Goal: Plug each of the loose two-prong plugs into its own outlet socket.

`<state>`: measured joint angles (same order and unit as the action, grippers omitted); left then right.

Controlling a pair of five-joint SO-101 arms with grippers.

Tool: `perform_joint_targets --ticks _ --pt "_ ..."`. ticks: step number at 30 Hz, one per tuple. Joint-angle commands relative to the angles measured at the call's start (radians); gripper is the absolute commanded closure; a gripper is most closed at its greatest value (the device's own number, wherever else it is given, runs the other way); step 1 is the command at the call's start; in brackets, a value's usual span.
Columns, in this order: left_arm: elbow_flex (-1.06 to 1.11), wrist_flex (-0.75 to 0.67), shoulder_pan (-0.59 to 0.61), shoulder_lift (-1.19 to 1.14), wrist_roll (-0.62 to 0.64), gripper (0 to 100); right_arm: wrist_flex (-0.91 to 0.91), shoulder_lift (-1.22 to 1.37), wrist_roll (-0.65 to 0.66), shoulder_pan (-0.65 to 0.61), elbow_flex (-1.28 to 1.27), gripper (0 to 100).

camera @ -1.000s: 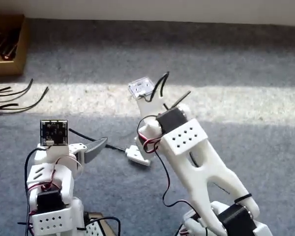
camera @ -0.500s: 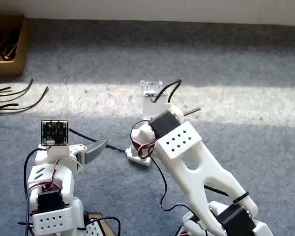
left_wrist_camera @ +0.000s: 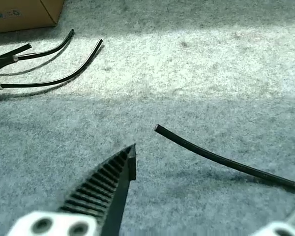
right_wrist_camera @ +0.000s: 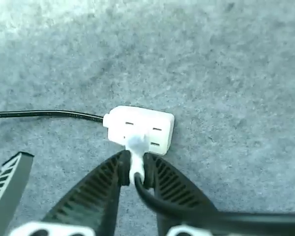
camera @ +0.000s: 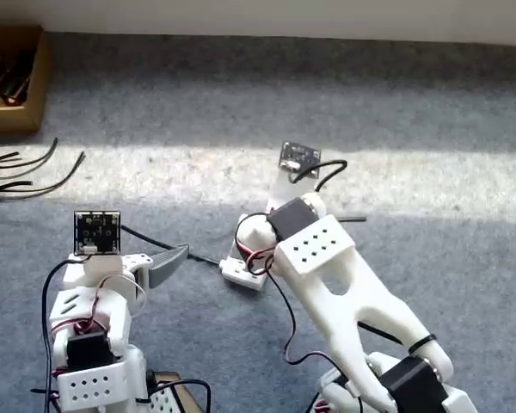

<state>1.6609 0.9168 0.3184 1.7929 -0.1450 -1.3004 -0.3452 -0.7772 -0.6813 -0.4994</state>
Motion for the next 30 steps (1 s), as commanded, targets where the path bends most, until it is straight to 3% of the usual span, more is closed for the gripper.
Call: perform_joint_targets --ticks 1,9,22,30 --pt "-0.004 -0.006 -0.013 0.008 0.009 50 0.01 -0.015 -0.014 0.024 0.004 99.3" --pt "-0.004 -0.006 -0.015 0.008 0.009 50 -0.088 -0.007 -0.012 0.102 0.007 99.4" --pt "-0.001 -0.02 -0.015 0.008 0.009 50 -0.053 -0.005 -0.017 -0.001 0.007 99.4" --pt "-0.001 -0.02 -0.015 0.008 0.009 50 -0.053 -0.002 -0.017 -0.002 -0.001 99.4"
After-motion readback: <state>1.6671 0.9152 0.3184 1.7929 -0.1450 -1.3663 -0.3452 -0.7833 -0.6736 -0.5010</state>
